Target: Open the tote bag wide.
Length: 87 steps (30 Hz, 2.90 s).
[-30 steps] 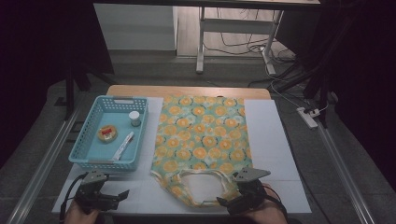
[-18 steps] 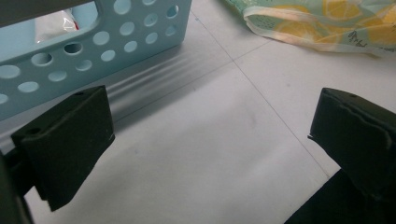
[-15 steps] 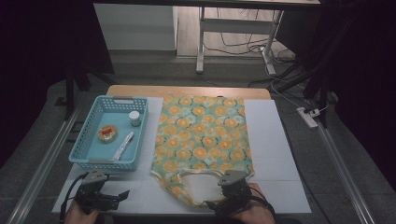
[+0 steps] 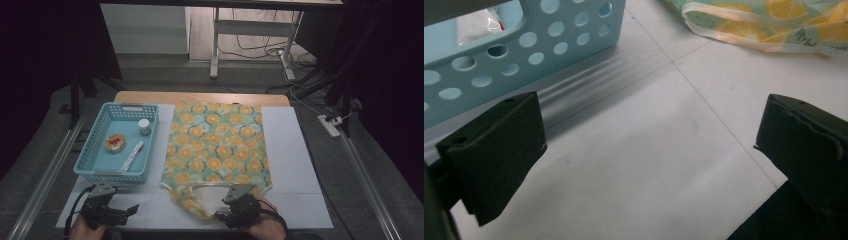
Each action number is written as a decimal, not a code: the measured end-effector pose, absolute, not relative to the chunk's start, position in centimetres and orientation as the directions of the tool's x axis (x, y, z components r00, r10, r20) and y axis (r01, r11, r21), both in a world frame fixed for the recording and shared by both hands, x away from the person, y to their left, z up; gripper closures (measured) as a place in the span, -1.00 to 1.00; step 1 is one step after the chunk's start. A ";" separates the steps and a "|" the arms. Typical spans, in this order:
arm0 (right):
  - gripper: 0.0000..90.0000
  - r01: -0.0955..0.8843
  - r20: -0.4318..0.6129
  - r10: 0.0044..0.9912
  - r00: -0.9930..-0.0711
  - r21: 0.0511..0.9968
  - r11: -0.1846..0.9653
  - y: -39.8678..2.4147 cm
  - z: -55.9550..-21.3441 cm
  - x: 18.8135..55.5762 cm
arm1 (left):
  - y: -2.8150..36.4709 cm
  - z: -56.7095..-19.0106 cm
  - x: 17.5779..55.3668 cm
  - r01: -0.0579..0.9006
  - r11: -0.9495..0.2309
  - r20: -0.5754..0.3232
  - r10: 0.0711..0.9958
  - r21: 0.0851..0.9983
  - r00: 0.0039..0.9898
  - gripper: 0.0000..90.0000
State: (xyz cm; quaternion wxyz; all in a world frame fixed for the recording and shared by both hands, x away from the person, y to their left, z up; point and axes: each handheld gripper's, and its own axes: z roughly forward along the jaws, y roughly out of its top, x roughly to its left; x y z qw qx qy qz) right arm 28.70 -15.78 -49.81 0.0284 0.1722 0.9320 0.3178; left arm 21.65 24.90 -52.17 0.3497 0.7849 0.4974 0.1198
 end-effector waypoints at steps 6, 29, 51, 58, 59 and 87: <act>0.72 0.295 0.089 0.306 -0.948 0.608 0.737 -15.7 -49.1 28.8 | 24.9 -52.2 21.7 0.697 -0.263 -0.158 0.864 0.667 0.477 -1.00; 0.99 0.361 0.160 0.349 -0.923 0.671 0.648 -16.4 -46.7 33.0 | 24.9 -52.2 21.7 0.698 -0.259 -0.160 0.866 0.667 0.474 -1.00; 0.99 0.377 0.105 0.444 -0.890 0.718 0.585 -15.8 -45.7 40.2 | 25.0 -52.2 21.7 0.701 -0.251 -0.171 0.865 0.668 0.472 -1.00; 0.99 0.381 0.093 0.471 -0.877 0.731 0.566 -15.5 -45.2 42.6 | 25.1 -52.2 21.7 0.702 -0.250 -0.175 0.864 0.667 0.473 -1.00; 0.99 0.383 0.091 0.475 -0.875 0.732 0.564 -15.5 -45.2 42.9 | 25.0 -52.2 21.7 0.702 -0.250 -0.174 0.864 0.667 0.473 -1.00; 0.99 0.429 0.050 0.580 -0.813 0.725 0.539 -13.6 -47.9 51.9 | 25.1 -52.3 21.9 0.710 -0.247 -0.183 0.863 0.659 0.471 -1.00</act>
